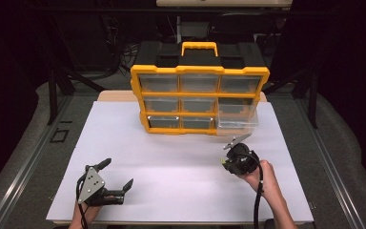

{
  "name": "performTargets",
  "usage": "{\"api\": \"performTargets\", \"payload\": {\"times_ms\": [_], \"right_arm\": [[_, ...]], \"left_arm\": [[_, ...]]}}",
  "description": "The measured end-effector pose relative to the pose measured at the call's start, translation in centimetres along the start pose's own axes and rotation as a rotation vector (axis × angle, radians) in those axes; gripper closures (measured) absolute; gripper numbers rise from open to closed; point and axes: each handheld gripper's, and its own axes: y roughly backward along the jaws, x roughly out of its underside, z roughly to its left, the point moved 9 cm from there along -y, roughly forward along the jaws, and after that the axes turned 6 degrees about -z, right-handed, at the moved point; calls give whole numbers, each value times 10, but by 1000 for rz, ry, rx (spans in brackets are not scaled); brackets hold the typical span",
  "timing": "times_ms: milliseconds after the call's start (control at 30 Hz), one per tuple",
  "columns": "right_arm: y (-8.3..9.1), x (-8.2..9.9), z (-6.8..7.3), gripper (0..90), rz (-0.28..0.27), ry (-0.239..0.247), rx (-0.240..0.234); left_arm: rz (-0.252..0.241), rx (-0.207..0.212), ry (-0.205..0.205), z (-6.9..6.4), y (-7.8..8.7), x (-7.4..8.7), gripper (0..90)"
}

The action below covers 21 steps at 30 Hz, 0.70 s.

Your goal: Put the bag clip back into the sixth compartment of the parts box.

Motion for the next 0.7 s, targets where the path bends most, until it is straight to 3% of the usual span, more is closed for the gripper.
{"api": "performTargets", "payload": {"times_ms": [67,100,167,200,300,433,467,633,700], "right_arm": [[0,1,-3,803,2,-2,4],[3,3,-4,803,32,-2,-1],[1,3,-6,802,18,-4,22],[1,2,-6,802,11,-11,11],[4,4,-9,803,38,-8,10],[3,4,-10,803,16,-13,22],[5,5,-11,803,34,-15,14],[6,5,-16,802,-6,-44,19],[7,6,-18,803,13,-45,21]], "left_arm": [[-4,-2,3,1,1,0,0],[-3,-3,3,1,1,0,0],[-1,-3,4,2,1,0,1],[-1,-4,4,2,1,1,0],[-2,-2,3,2,2,0,0],[-5,-2,-1,2,3,-1,0],[-6,-4,0,2,3,-1,0],[-3,3,-11,0,3,-1,0],[-7,5,-8,-1,3,-2,0]]}}
